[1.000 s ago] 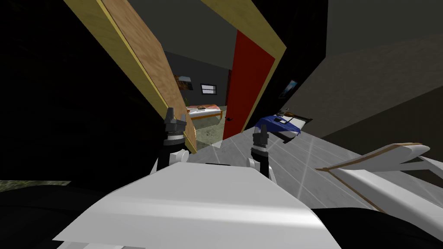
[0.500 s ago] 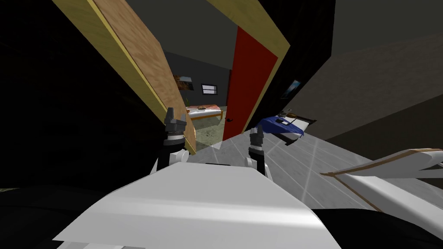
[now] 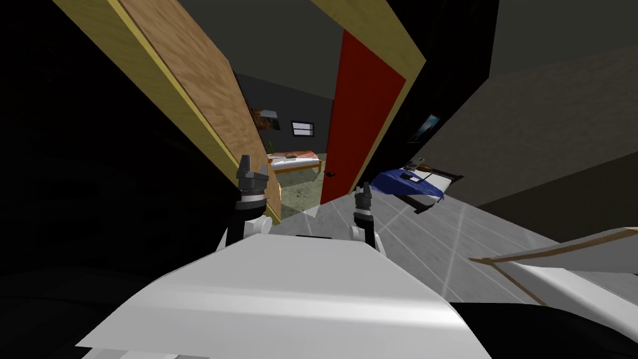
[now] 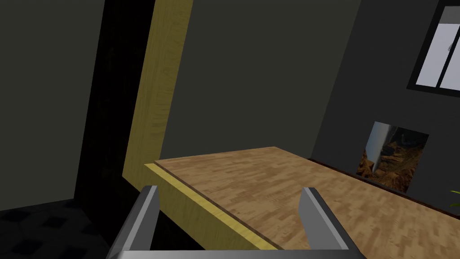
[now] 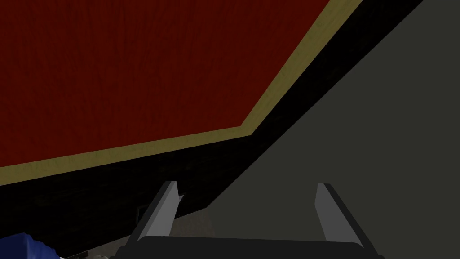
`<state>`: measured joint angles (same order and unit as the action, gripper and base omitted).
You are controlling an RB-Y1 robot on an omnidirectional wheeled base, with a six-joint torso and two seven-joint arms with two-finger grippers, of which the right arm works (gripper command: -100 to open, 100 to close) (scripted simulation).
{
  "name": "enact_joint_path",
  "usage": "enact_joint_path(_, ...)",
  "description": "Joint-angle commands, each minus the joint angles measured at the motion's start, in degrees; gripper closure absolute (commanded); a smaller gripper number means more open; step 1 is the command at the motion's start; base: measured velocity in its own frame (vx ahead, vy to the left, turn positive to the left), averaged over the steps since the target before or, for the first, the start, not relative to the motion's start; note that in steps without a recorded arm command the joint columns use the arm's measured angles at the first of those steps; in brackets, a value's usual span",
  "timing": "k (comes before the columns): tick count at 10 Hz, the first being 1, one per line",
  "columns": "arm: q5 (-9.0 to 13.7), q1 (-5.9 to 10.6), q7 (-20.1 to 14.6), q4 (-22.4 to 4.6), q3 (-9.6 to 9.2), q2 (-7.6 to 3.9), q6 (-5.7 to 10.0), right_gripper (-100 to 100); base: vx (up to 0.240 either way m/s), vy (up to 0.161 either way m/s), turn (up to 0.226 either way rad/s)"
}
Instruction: Push the door open
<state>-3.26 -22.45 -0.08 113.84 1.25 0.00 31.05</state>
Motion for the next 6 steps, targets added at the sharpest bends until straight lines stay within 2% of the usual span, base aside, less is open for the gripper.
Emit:
enact_joint_path(1, 0.1, 0.93, 0.0, -2.8, -0.52, -0.36, 0.63, -100, 0.093, -0.073, 0.056)
enact_joint_path(4, 0.3, 3.3, 0.0, -8.2, -1.47, -1.01, 1.68, -100, 0.097, -0.076, 0.061)
enact_joint_path(5, 0.3, 3.3, 0.0, -8.7, -1.47, -1.01, 1.68, -100, 0.063, -0.054, 0.017)
enact_joint_path(6, 0.3, 4.15, 0.1, -10.7, -1.82, -1.18, 2.06, -100, 0.066, -0.044, 0.034)
